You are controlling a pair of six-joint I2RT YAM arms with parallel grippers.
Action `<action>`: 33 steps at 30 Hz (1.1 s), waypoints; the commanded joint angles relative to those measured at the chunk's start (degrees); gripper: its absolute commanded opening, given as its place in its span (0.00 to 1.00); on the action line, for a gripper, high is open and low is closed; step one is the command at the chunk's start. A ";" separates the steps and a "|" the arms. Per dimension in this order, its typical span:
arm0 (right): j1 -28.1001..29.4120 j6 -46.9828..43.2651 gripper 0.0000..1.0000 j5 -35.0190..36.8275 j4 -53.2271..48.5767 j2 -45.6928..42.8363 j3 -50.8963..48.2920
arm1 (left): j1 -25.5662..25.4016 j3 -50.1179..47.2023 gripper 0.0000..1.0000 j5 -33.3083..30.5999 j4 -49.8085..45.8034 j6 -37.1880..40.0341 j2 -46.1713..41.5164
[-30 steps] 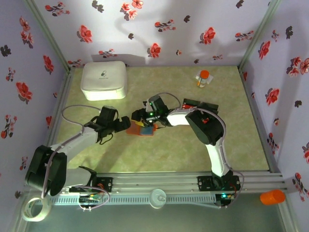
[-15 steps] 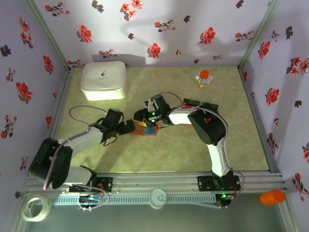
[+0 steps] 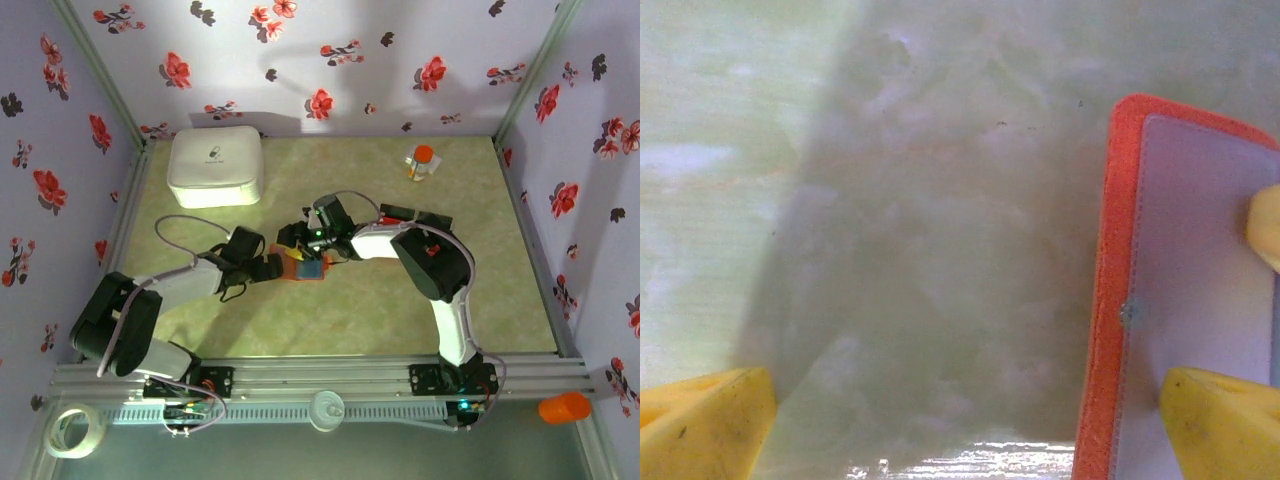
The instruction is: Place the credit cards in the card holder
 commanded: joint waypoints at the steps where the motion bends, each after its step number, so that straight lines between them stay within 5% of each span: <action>1: -0.35 -1.43 0.52 1.89 -2.45 -2.98 0.45 | 0.06 -0.15 1.00 -2.30 -2.25 1.44 1.86; 7: -0.25 -6.63 0.47 5.26 -11.36 -3.46 1.54 | 0.06 -0.56 1.00 -2.89 -2.03 1.70 1.89; 16: 0.18 -8.71 0.16 5.64 -14.92 -1.58 3.89 | 0.06 -0.59 1.00 -3.18 -1.49 1.97 2.05; 33: 1.76 -12.43 0.07 8.31 -20.62 1.56 6.60 | 0.06 1.65 1.00 -3.14 -3.37 2.95 0.13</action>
